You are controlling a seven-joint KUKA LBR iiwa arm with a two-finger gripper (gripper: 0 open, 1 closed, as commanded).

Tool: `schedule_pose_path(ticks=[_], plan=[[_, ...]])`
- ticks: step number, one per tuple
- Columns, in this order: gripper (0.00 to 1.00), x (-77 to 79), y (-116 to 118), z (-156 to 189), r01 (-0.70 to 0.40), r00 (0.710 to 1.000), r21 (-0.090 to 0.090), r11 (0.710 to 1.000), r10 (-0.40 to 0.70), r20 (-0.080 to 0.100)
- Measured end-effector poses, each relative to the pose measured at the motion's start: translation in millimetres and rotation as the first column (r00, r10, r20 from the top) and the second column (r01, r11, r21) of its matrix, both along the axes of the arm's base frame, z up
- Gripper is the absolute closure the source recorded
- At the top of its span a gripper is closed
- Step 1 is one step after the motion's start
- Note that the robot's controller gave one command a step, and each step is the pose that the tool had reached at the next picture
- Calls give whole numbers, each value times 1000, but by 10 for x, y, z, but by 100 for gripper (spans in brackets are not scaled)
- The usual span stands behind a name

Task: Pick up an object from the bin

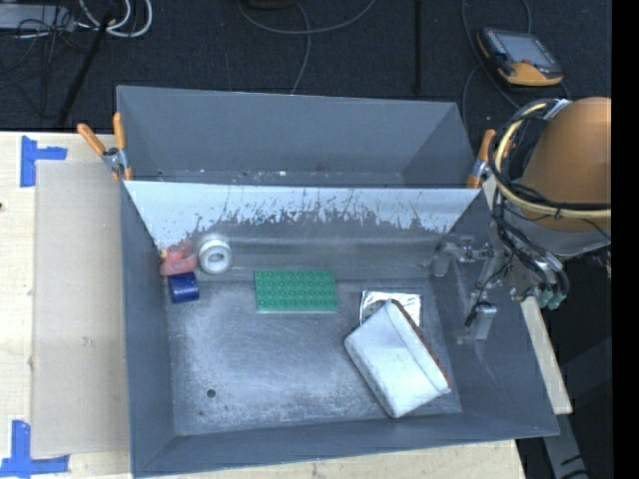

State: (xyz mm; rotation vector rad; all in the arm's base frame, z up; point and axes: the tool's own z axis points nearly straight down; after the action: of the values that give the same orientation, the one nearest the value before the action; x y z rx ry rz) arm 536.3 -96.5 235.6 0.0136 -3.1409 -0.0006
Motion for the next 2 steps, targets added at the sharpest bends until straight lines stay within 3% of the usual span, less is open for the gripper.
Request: schedule_pose_path(ticks=[1,2], plan=[[0,548,-118,-1342,-167,986,2,986,167,-4],[0,394,230,-1666,-395,918,2,918,395,-2]])
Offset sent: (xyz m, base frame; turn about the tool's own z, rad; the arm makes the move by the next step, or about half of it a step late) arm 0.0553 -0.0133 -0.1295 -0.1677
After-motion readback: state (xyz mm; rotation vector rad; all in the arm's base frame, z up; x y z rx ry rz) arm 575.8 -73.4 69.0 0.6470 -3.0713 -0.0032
